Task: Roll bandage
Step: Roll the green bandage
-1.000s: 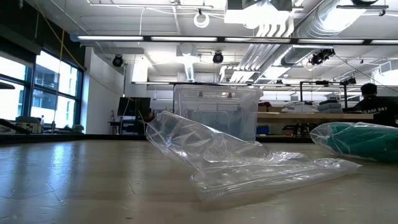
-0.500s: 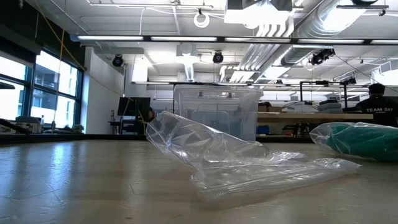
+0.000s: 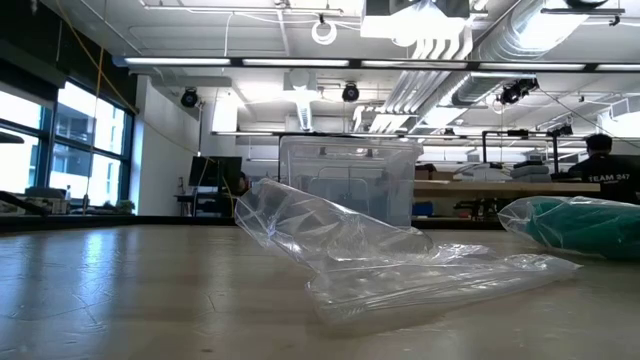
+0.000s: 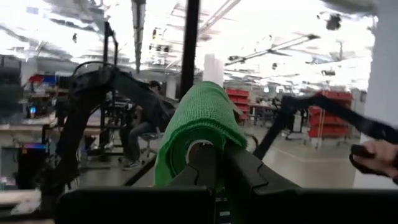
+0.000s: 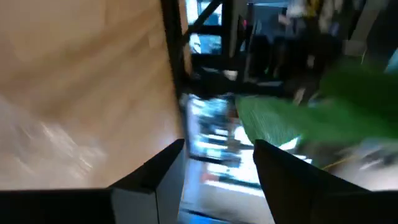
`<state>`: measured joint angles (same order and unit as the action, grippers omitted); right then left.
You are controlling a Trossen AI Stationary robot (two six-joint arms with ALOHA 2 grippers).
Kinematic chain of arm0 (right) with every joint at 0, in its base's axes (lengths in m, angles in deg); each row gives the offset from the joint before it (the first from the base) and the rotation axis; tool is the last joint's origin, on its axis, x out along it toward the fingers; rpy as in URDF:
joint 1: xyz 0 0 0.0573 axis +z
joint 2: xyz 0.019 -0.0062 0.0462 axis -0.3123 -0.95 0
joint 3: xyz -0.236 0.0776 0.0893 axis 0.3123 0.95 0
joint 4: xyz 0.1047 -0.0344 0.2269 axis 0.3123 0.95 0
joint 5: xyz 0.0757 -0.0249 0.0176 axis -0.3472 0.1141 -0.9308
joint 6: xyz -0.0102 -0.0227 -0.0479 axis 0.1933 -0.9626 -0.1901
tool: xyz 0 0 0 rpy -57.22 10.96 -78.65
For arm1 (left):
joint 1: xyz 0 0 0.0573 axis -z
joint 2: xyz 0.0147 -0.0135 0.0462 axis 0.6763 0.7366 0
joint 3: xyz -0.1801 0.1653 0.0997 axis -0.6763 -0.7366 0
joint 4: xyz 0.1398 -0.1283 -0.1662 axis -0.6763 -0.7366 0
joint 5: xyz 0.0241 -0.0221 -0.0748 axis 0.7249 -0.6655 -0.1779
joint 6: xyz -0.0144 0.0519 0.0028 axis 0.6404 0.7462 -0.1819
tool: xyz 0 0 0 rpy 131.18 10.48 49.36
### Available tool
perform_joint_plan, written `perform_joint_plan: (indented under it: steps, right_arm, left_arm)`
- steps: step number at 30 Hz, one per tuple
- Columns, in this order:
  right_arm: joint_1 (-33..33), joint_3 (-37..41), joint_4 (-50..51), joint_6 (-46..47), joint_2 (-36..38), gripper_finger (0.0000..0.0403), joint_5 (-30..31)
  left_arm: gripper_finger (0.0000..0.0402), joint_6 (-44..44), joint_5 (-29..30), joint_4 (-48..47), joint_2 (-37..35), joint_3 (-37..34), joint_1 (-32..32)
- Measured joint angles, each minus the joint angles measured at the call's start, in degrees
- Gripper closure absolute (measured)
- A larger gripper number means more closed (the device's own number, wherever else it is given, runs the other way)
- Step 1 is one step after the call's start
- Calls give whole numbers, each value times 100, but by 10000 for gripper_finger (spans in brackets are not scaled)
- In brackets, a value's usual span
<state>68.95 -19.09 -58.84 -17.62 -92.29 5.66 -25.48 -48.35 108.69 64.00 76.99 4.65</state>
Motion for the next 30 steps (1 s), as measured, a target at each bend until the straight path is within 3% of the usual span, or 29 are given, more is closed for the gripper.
perform_joint_plan:
  steps: [4,6,13,20,30]
  right_arm:
    - [-74,3,59,-2539,-331,219,240]
    - [-208,11,319,-2980,-380,219,63]
    - [-413,1,601,-3116,-424,219,160]
    - [-329,0,610,-3255,-421,219,52]
    - [-504,2,932,-3347,-421,219,70]
  left_arm:
    - [396,-558,193,-51,-2,4,-107]
    - [396,-801,382,-212,-2,7,-128]
    - [396,-1717,1220,-1619,-74,7,-317]
    - [396,-2610,915,-2323,-142,7,-504]
    - [396,-3119,-63,-2293,-142,7,-606]
